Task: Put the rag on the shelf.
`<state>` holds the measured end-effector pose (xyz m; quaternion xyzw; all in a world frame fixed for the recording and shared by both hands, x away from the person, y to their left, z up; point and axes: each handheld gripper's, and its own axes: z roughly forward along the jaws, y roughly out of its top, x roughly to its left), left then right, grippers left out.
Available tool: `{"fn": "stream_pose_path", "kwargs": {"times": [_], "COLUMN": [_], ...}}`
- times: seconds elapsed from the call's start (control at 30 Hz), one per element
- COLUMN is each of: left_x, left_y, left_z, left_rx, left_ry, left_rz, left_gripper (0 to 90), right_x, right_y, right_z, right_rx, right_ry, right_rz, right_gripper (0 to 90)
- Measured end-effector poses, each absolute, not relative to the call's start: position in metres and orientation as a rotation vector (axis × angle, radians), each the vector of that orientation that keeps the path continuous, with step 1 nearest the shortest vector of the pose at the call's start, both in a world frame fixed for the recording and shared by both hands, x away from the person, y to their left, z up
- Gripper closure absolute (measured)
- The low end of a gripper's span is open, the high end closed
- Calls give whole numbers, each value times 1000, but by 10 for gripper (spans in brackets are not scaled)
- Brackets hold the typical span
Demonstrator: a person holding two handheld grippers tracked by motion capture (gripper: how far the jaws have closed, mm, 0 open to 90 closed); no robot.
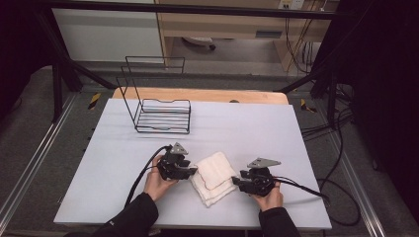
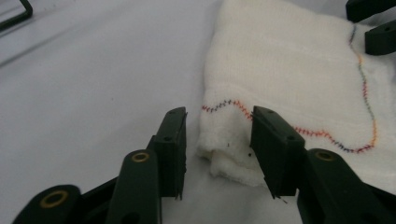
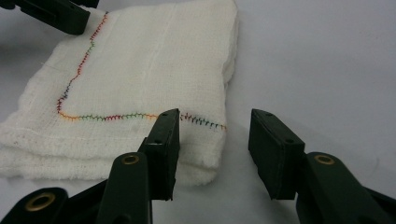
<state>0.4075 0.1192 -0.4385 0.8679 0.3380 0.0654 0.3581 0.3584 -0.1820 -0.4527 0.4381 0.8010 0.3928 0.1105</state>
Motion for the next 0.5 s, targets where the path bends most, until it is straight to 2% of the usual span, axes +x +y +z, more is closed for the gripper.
{"fn": "stream_pose_path", "kwargs": {"times": [0.07, 0.27, 0.3, 0.4, 0.43, 0.5], "left_x": [408, 406, 406, 405, 405, 405], "left_y": [121, 122, 122, 123, 123, 124], "left_z": [-442, -442, -441, -440, -440, -440], "left_rx": [2231, 2232, 2232, 2232, 2231, 2226], "left_ry": [867, 882, 887, 902, 903, 909], "left_rz": [130, 102, 102, 93, 93, 88], "left_gripper": [651, 716, 759, 796, 811, 816], "right_x": [358, 358, 359, 360, 362, 362], "right_y": [-181, -179, -179, -178, -178, -178], "right_z": [-454, -456, -456, -456, -455, -454], "right_rx": [1309, 1316, 1333, 1361, 1381, 1384], "right_ry": [2353, 2353, 2367, 2375, 2390, 2397], "right_rz": [1158, 1173, 1196, 1209, 1222, 1221], "right_gripper": [556, 610, 683, 731, 780, 794]}}
